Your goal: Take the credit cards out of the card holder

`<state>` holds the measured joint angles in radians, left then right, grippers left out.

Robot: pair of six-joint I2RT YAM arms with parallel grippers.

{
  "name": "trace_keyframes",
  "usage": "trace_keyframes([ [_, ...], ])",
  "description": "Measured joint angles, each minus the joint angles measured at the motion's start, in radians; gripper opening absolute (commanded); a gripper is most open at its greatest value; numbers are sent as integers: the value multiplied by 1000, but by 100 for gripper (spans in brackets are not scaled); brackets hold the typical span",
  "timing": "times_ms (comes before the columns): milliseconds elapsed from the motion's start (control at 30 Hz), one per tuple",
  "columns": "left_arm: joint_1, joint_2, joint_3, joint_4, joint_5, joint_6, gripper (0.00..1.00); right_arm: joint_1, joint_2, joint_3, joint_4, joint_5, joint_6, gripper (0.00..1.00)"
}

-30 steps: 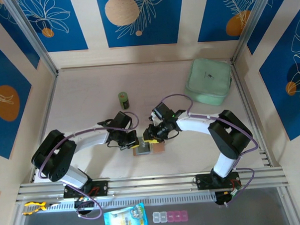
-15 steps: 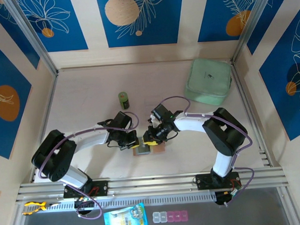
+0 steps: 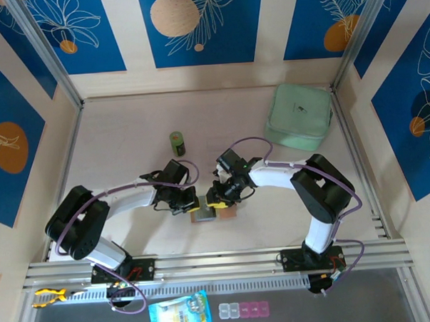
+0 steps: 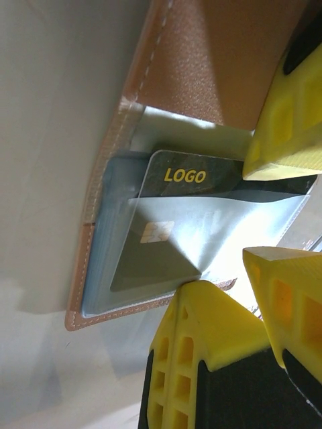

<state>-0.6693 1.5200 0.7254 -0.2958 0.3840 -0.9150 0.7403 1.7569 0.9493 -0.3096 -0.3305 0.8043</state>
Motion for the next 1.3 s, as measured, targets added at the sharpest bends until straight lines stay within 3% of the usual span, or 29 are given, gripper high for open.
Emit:
trace_keyframes([
  [967, -1, -24, 8, -27, -11, 1, 6, -8, -83, -27, -5, 26, -11, 34],
  [1300, -56, -19, 60, -34, -14, 0, 6, -33, -84, -68, 7, 12, -3, 34],
])
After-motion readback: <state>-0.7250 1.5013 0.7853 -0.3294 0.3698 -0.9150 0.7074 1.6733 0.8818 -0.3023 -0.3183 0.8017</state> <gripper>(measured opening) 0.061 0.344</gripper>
